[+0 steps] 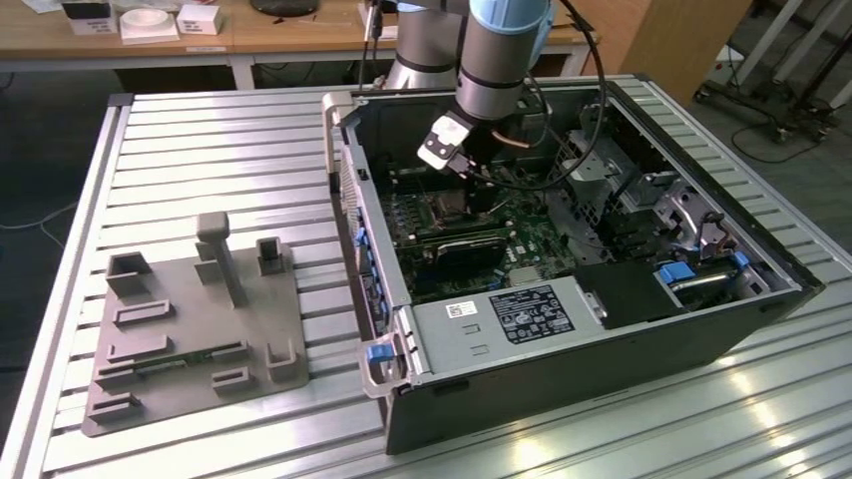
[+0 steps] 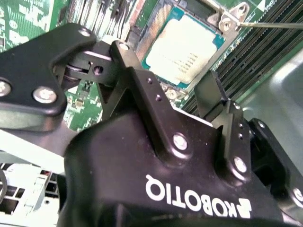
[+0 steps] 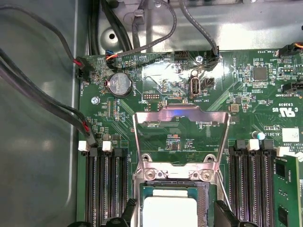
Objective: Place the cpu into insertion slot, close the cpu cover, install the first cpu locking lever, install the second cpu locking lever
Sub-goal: 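Place the cpu into insertion slot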
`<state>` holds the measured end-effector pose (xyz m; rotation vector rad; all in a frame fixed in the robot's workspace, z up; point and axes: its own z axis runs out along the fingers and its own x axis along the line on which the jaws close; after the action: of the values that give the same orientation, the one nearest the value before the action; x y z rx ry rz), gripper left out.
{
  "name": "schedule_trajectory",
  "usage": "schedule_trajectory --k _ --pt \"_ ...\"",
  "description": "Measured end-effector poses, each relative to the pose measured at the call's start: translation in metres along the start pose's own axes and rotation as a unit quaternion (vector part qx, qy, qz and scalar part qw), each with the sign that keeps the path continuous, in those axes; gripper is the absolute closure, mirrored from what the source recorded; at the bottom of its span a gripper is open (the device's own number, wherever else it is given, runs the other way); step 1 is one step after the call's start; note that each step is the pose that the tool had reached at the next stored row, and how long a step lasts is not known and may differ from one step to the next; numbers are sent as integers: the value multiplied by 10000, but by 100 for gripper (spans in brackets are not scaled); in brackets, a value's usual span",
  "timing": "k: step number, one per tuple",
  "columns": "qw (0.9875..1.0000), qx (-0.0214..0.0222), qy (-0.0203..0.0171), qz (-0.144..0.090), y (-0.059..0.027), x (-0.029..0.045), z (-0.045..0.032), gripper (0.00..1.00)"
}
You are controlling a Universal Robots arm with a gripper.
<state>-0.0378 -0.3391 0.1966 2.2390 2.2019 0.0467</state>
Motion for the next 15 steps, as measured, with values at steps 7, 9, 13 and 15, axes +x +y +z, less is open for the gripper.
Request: schedule_trajectory --k 7,9,13,15 --pt "10000 0 -1 0 0 0 3 35" --pt "10000 0 -1 0 0 0 3 41" --pt "10000 1 -1 -1 5 0 3 47" --pt "10000 1 1 -4 19 1 -1 47"
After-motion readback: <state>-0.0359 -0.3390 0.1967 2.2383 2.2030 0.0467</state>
